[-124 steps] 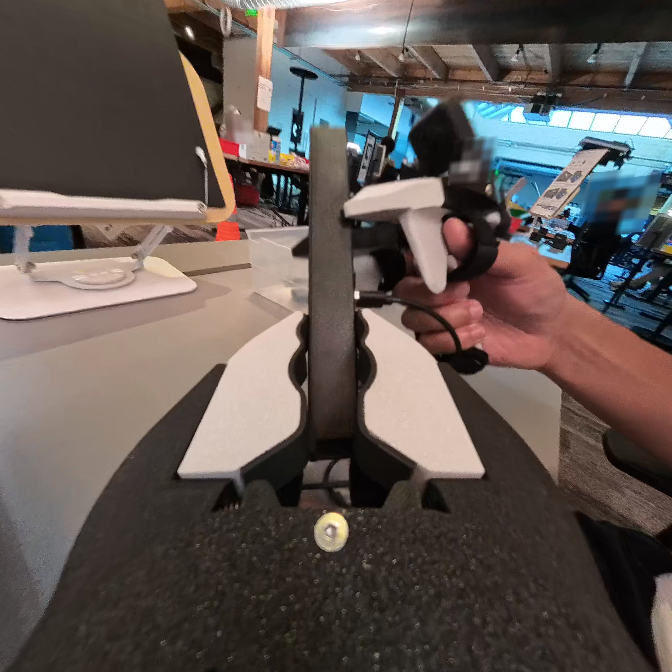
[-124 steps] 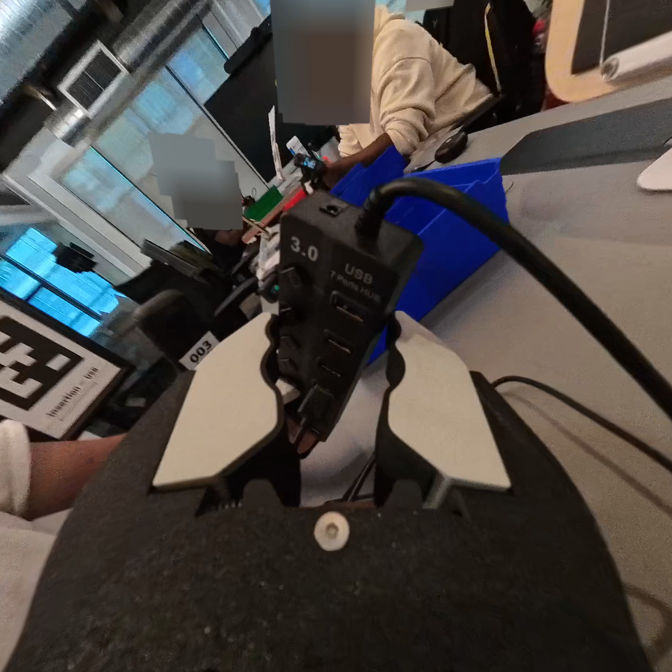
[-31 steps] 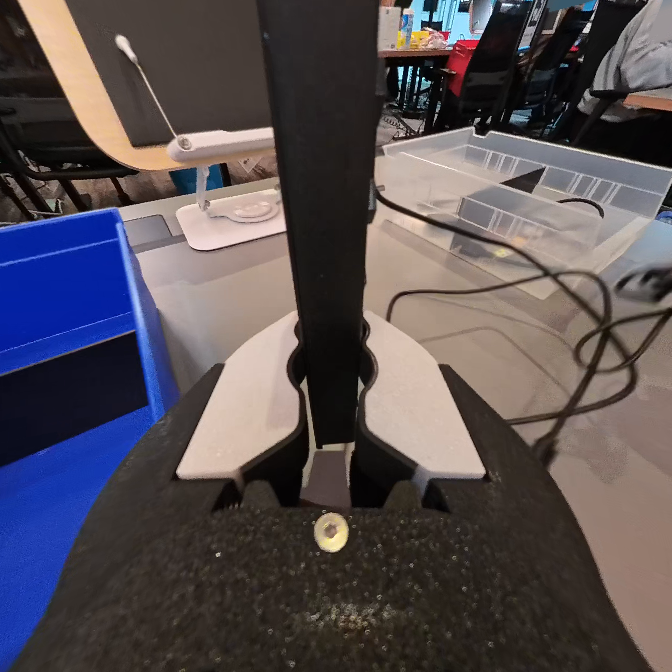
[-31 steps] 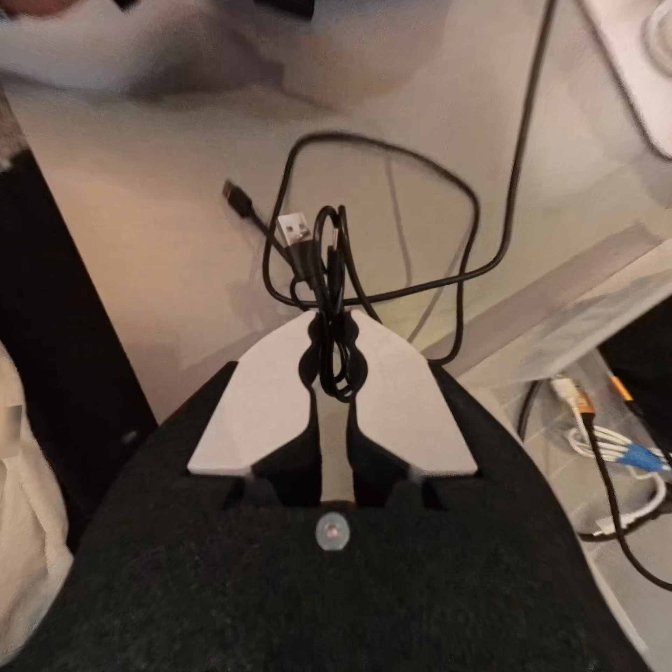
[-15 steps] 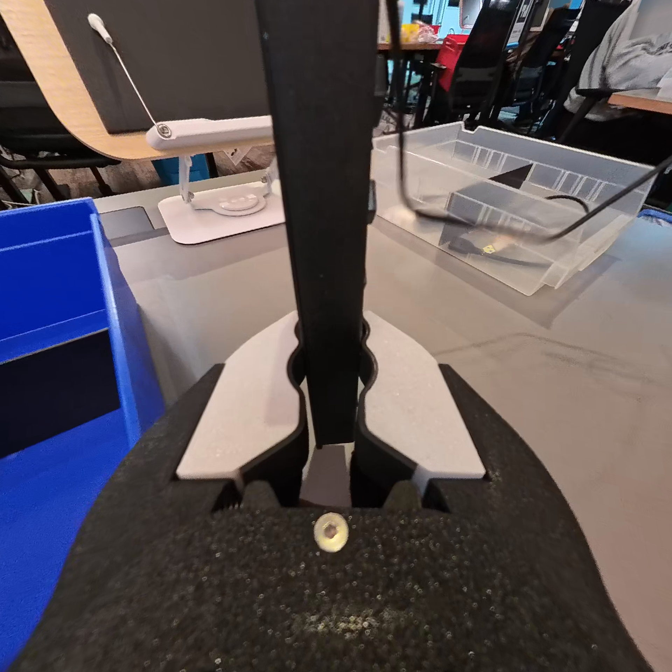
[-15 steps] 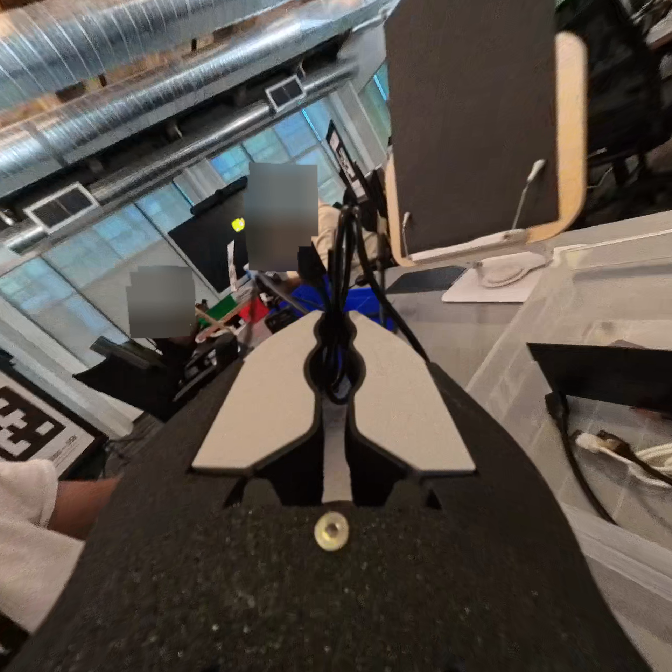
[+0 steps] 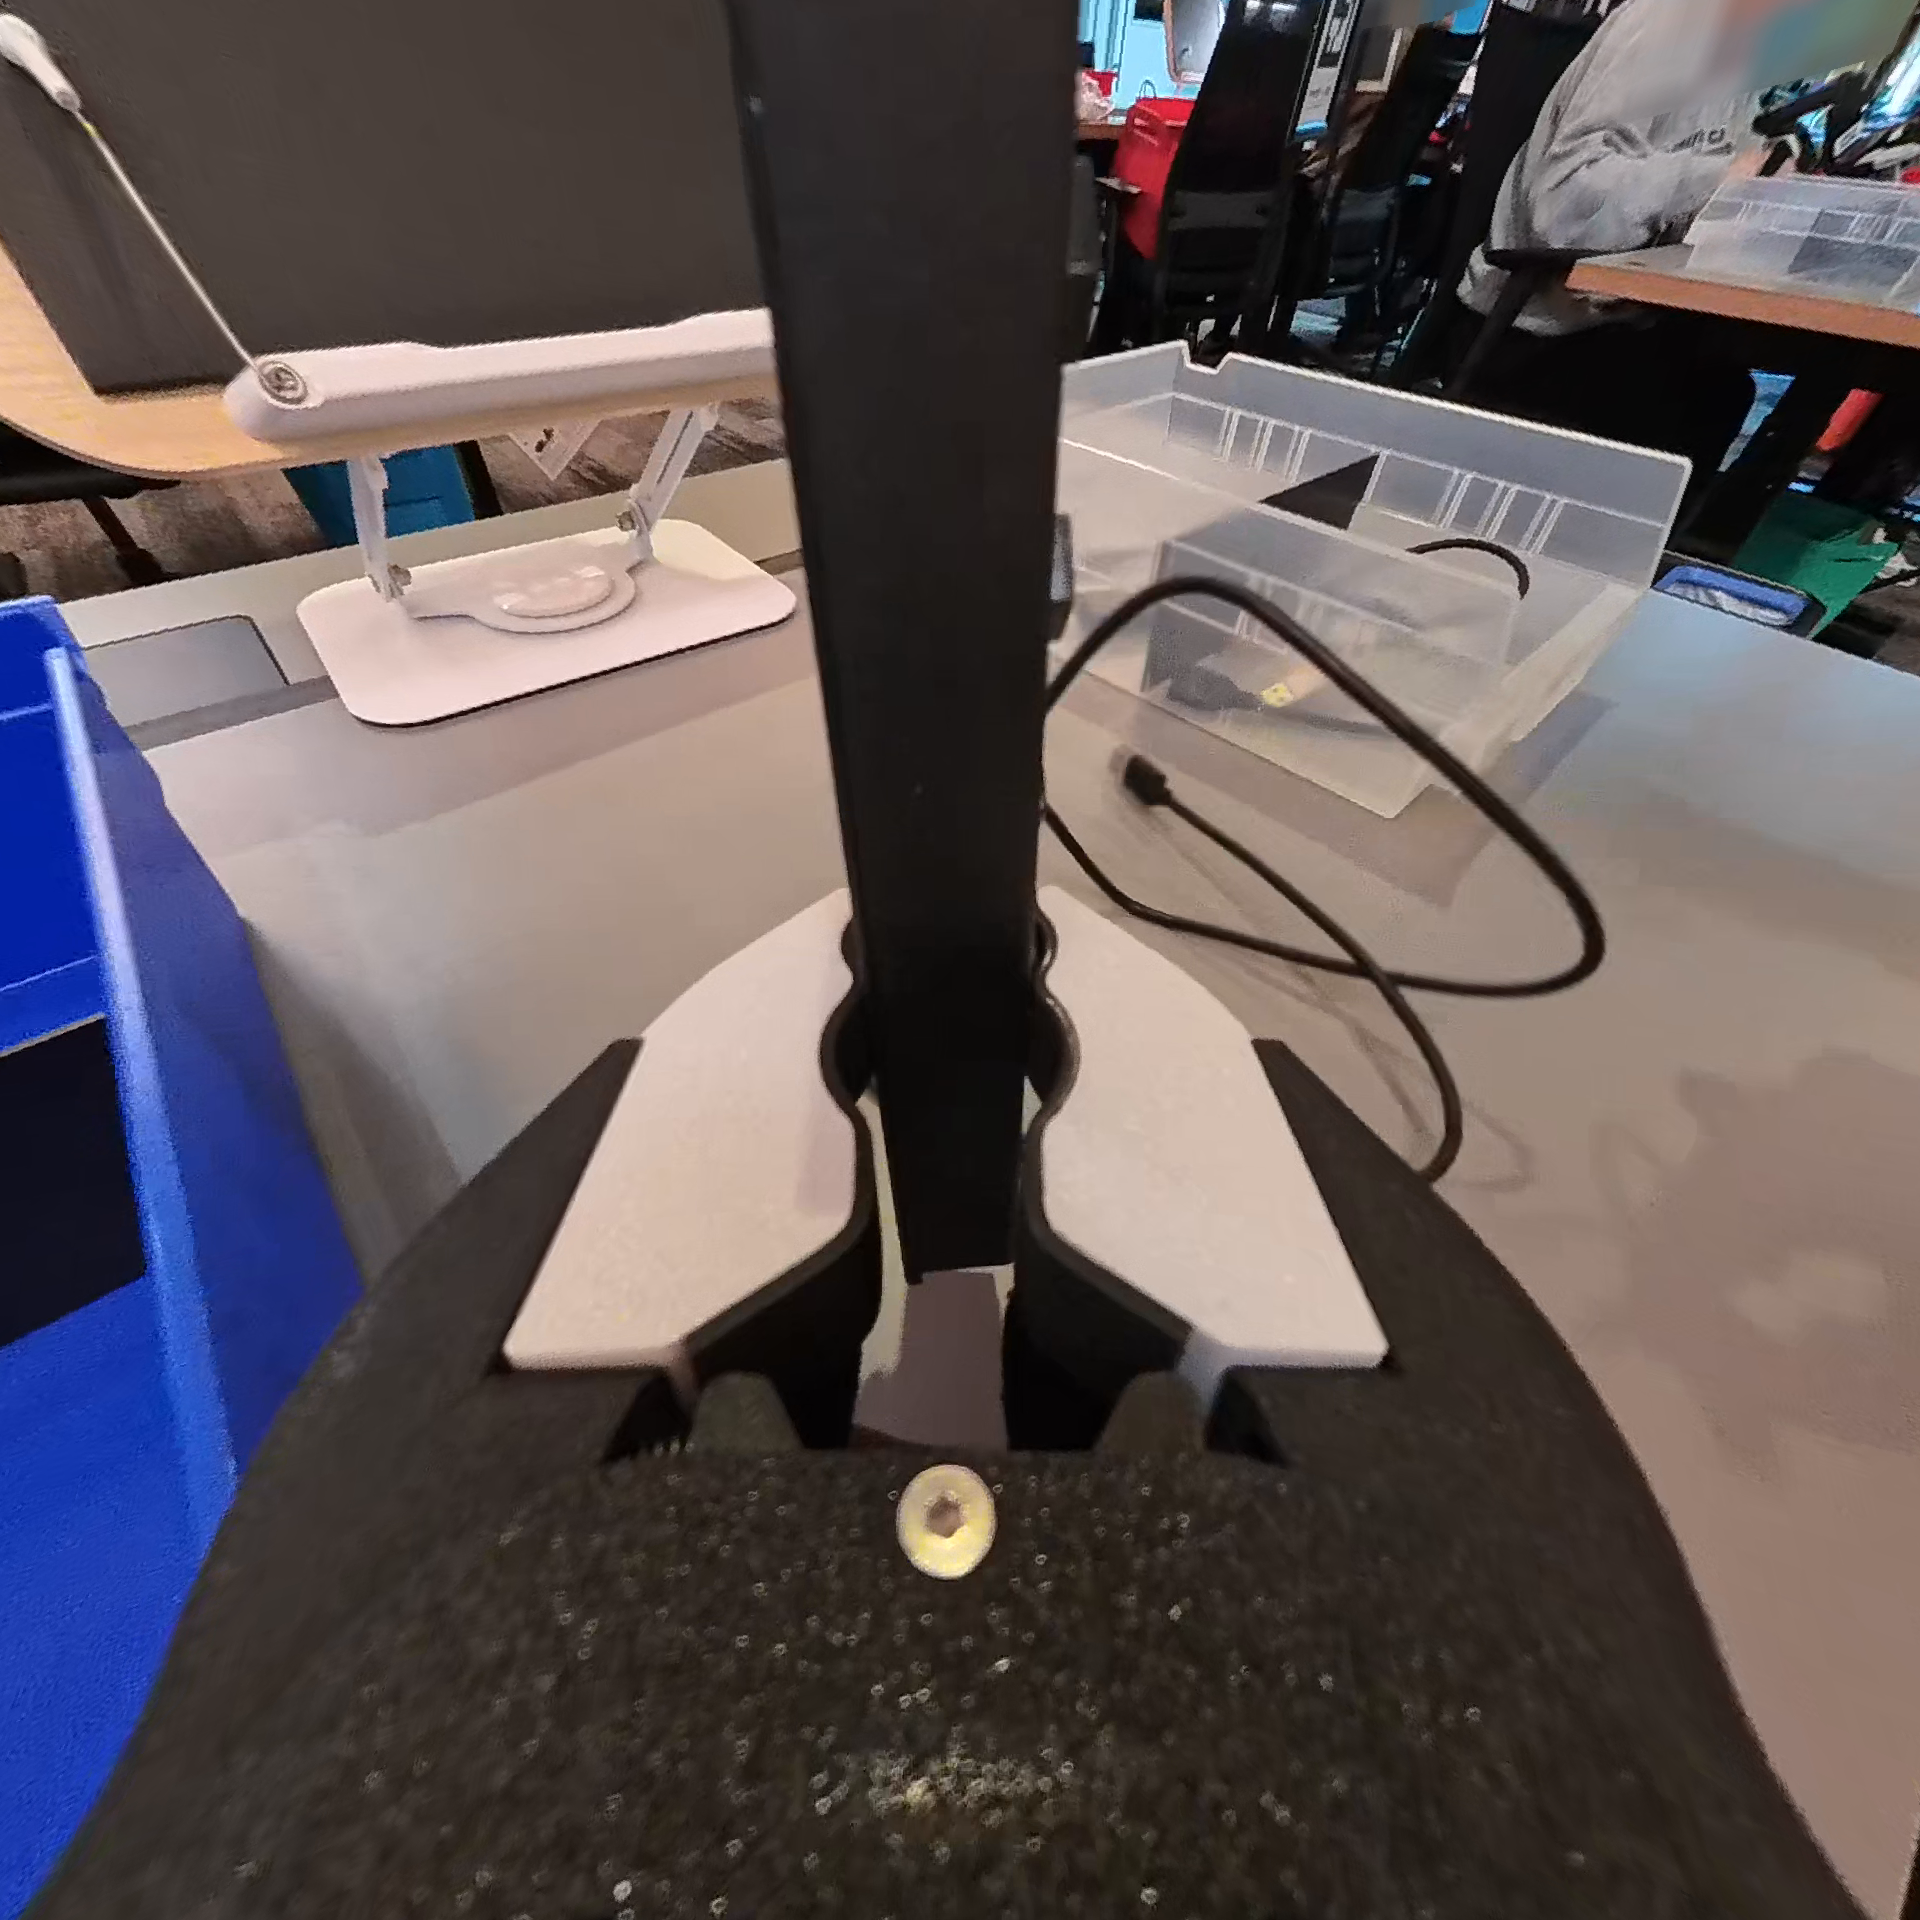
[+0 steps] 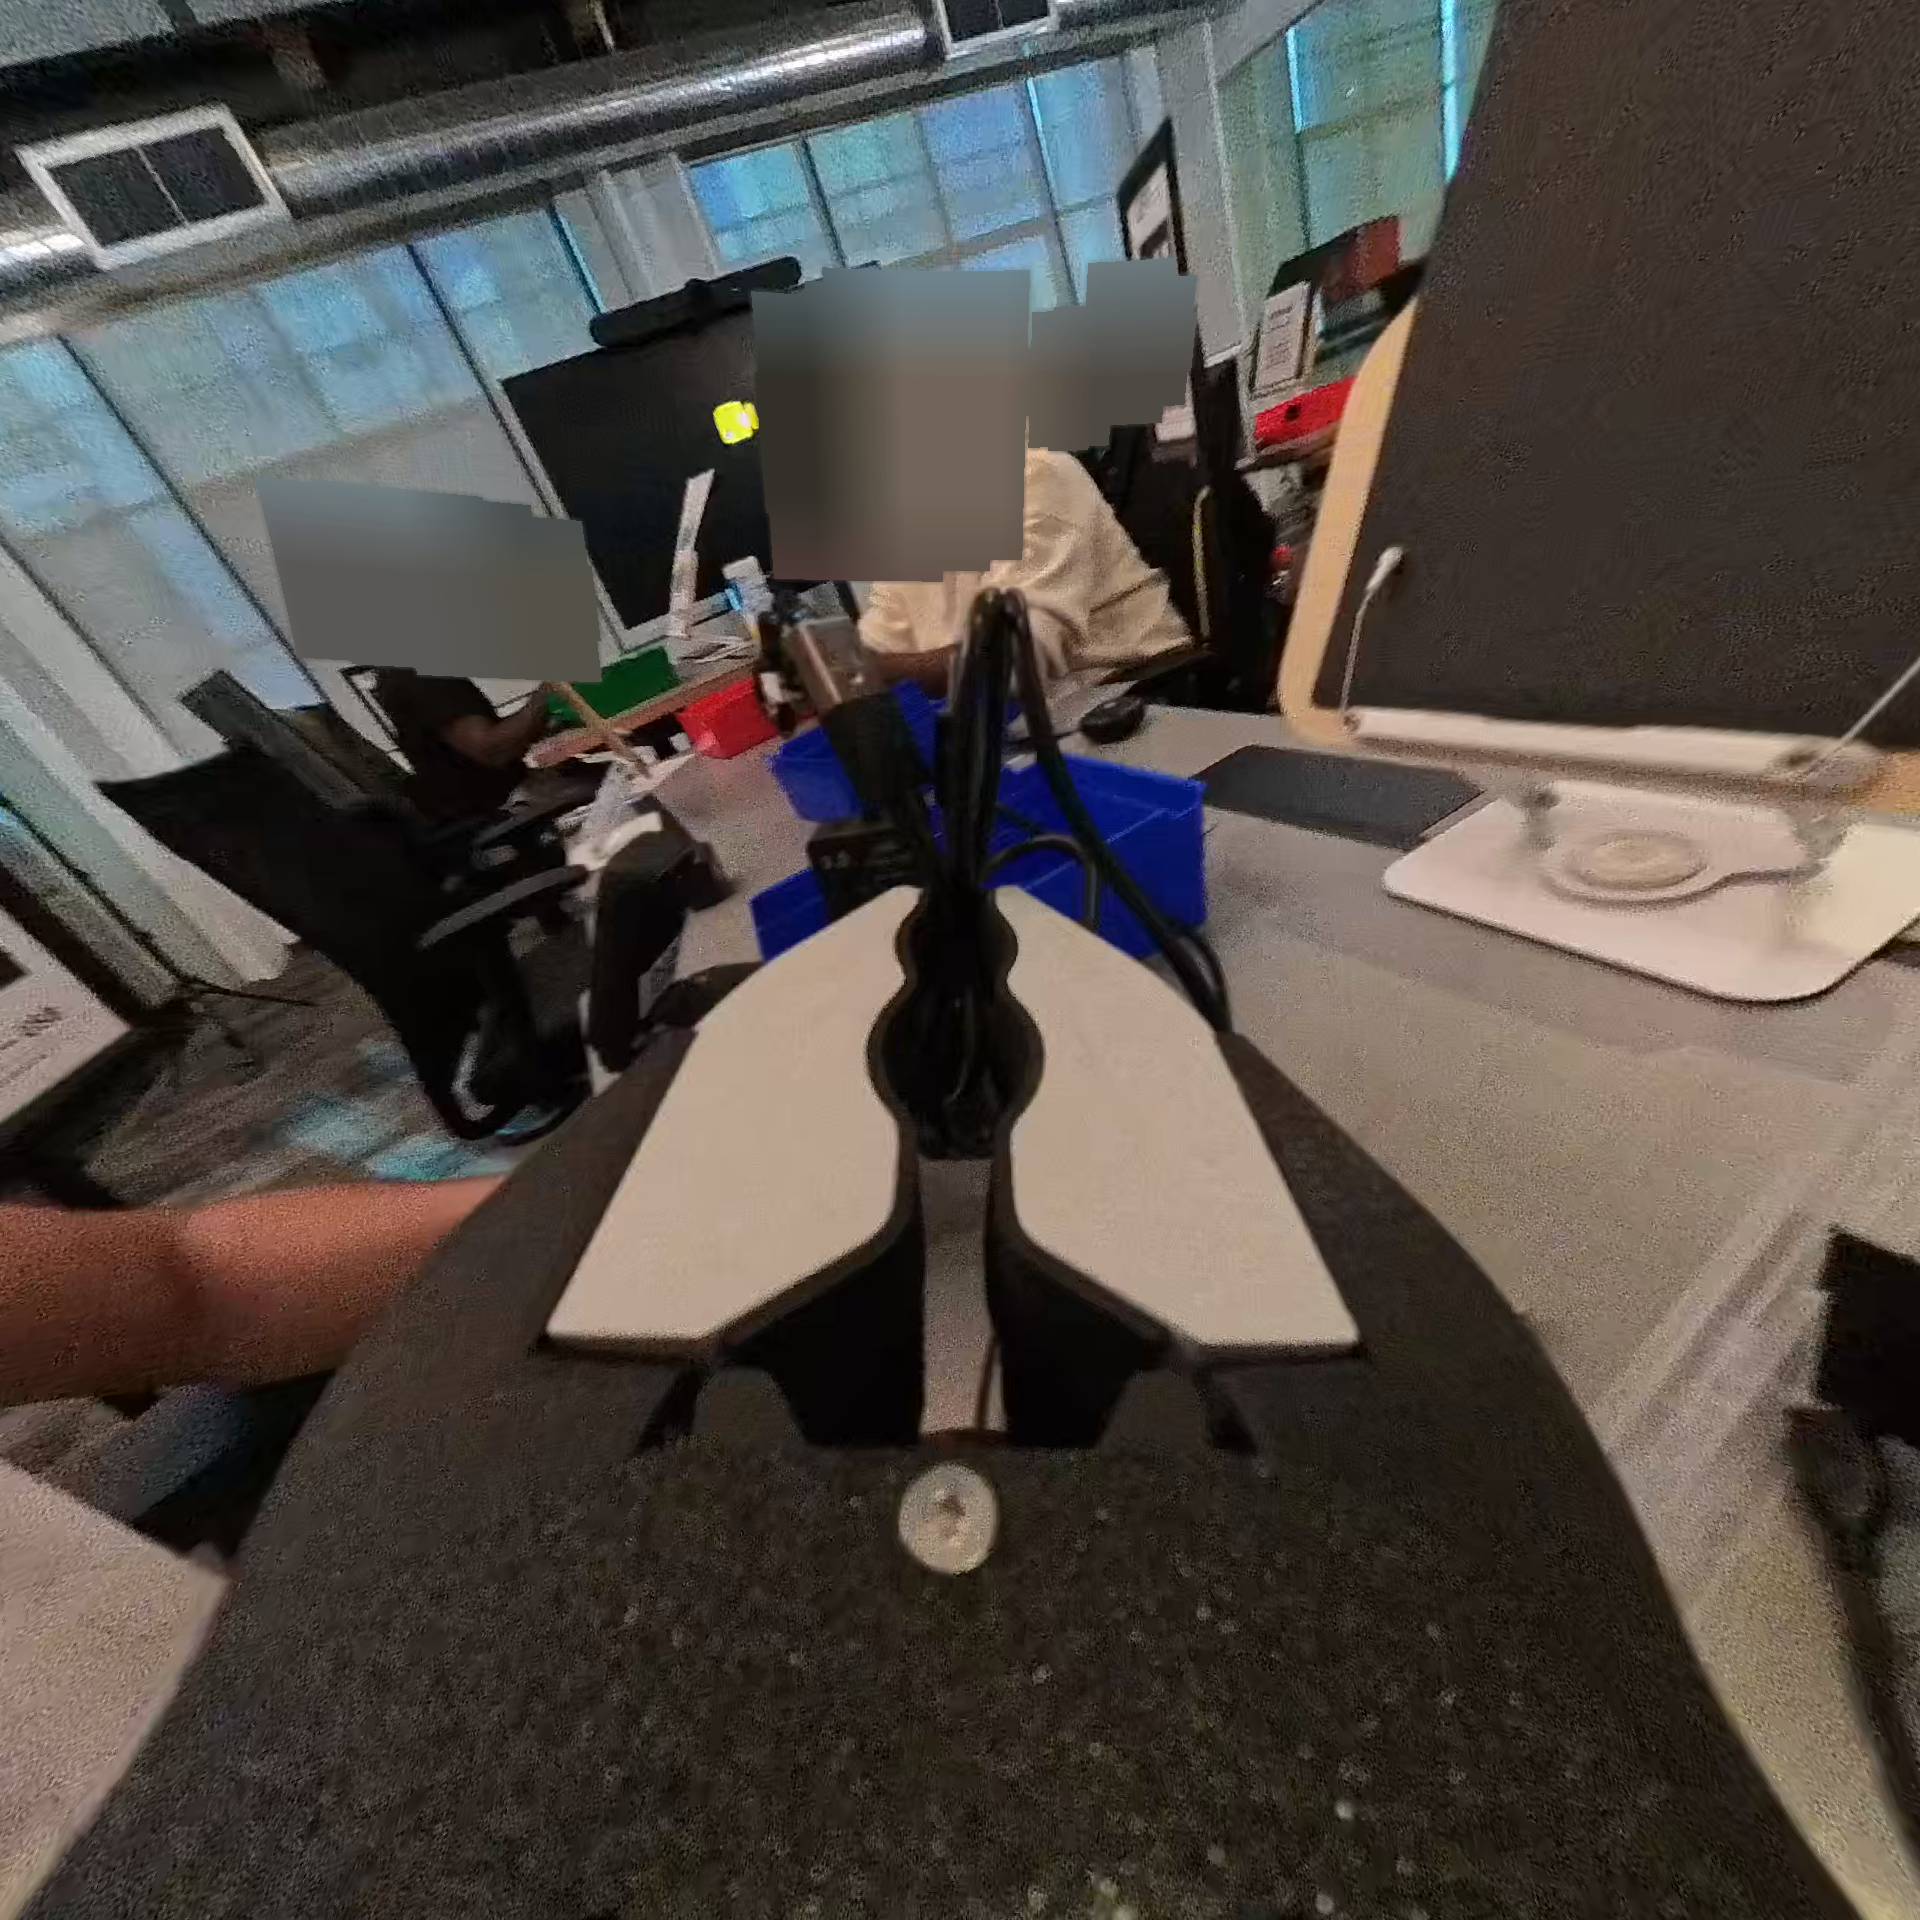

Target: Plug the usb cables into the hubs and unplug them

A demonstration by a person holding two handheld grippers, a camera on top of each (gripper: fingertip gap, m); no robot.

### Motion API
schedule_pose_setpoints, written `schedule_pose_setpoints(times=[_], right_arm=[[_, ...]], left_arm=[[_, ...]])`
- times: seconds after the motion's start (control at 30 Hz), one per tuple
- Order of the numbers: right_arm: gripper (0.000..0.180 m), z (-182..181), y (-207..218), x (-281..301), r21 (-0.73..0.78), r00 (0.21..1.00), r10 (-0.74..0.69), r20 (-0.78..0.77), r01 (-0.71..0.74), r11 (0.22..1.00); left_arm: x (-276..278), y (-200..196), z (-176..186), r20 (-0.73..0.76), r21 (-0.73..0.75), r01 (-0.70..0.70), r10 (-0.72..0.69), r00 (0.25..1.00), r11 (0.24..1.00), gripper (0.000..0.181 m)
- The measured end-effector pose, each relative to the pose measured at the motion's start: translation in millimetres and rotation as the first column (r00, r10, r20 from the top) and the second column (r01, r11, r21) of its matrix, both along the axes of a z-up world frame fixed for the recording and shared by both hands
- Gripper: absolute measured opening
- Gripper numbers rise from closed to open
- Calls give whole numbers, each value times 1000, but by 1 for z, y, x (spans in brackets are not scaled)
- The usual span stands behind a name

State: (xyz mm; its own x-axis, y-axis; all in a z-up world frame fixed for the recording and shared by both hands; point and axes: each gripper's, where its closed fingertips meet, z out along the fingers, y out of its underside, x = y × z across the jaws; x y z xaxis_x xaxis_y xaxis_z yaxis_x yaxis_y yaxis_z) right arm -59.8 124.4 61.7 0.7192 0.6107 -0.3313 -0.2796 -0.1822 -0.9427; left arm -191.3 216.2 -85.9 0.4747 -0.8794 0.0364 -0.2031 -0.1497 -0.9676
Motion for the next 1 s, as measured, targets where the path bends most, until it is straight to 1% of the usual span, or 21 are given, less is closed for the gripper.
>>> schedule_pose_setpoints(times=[0.07,0.13,0.17,0.2,0.27,0.3,0.33,0.4,0.43,0.5,0.53,0.57,0.6,0.67,0.77,0.8,0.87,0.9,0.93,0.97,1.0], right_arm=[[7,16,8,27,19,991,-113,72,112,993],[7,15,16,71,1,939,-255,231,262,965],[7,1,21,95,-43,886,-288,365,325,945],[7,-23,25,118,-110,819,-265,509,367,924],[7,-78,31,168,-231,662,-160,733,463,856],[7,-102,34,184,-261,597,-91,797,477,839],[7,-122,38,187,-301,584,-21,812,448,842],[7,-156,48,181,-397,624,73,778,398,827],[8,-174,51,178,-444,620,132,773,382,810],[8,-206,58,178,-495,582,204,787,400,771],[9,-220,60,176,-529,578,238,781,407,745],[12,-233,57,172,-584,594,280,754,411,700],[20,-243,54,168,-638,616,320,720,405,655],[34,-241,56,167,-656,659,290,694,411,633],[44,-210,63,161,-665,782,160,602,380,644],[47,-193,67,159,-634,802,103,589,379,674],[43,-151,74,140,-523,833,15,553,333,785],[42,-130,75,122,-459,850,-1,526,285,842],[43,-115,74,101,-417,868,-2,496,240,877],[46,-109,70,79,-420,888,19,459,198,886],[56,-107,64,52,-446,909,65,411,138,885]], left_arm=[[-2,1,0,-2,4,-4,4,1000,1000,25],[-4,1,1,-8,15,-8,8,1000,1000,25],[-5,1,1,-10,19,-9,9,1000,1000,25],[-5,1,0,-12,19,-11,11,1000,1000,25],[-5,2,-1,-10,12,-11,11,1000,1000,25],[-4,2,-1,-10,7,-8,9,1000,1000,25],[-3,1,-1,-9,4,-7,7,1000,1000,25],[-1,1,-2,-13,2,-4,4,1000,1000,25],[0,0,-2,-15,4,-3,3,1000,1000,25],[1,-1,-1,-17,7,0,0,1000,1000,25],[2,-2,-1,-17,6,4,-4,1000,1000,25],[2,-3,-2,-18,6,8,-8,1000,1000,25],[3,-4,-2,-20,7,13,-13,1000,1000,25],[3,-6,-3,-20,3,25,-25,999,1000,25],[3,-10,-3,1,-20,59,-59,998,998,25],[3,-10,-3,9,-29,67,-67,998,997,25],[2,-7,-4,11,-39,66,-66,998,997,25],[1,-5,-4,10,-40,63,-63,998,997,25],[0,-4,-5,8,-42,61,-61,998,997,25],[0,-3,-5,5,-44,59,-58,998,997,25],[0,-2,-6,3,-48,58,-58,998,997,25]])
